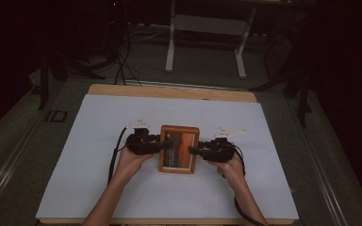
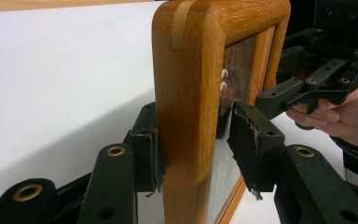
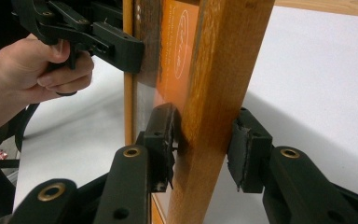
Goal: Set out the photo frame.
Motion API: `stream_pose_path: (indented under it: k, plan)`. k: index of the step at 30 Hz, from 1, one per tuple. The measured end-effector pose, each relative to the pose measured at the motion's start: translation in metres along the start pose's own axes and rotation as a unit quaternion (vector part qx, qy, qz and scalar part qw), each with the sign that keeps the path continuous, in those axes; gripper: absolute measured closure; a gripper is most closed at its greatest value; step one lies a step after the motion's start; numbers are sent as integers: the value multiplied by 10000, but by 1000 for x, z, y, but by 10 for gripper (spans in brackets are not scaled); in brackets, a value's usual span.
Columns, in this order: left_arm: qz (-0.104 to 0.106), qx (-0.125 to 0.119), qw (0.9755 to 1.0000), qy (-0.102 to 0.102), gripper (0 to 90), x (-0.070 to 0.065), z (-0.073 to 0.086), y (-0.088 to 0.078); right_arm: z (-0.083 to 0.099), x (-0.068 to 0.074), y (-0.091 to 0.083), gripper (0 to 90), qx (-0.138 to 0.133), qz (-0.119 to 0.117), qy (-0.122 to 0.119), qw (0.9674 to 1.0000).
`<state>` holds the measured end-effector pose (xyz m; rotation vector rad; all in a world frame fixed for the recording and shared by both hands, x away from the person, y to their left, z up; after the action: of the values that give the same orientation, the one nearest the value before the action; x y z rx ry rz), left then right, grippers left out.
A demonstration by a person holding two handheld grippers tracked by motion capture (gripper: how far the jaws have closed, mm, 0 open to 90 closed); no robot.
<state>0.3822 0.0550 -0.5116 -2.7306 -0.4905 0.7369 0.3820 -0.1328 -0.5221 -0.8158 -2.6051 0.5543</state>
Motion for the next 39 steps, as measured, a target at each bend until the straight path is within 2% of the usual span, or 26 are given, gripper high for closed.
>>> stream_pose_path:
  k: [8,24,36,38,39]
  plan:
    - [-13,-22,10000,-35,555,1,0,0,0,-1,1,634,-25,-17,55,10000]
    - [-50,61,10000,4,556,-3,0,-1,0,1,0,628,32,35,-73,10000]
    - [-25,83,10000,5,570,-4,1,-2,-1,1,0,620,44,12,-79,10000]
    - [-36,73,10000,-3,555,-4,1,-3,0,1,0,604,92,29,-115,9999]
    - [-42,65,10000,0,527,-4,1,-4,0,1,-1,567,121,44,-129,9998]
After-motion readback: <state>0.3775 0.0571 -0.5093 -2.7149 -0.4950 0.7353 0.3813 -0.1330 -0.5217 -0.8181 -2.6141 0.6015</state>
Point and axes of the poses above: each handheld gripper's, and its own axes: y roughly forward along the jaws, z roughly out of its underside, x roughly to its left, the point moved 7 cm from there along y, roughly forward along the jaws, and after that the axes turned 11 degrees about z, right-handed, at the moved point
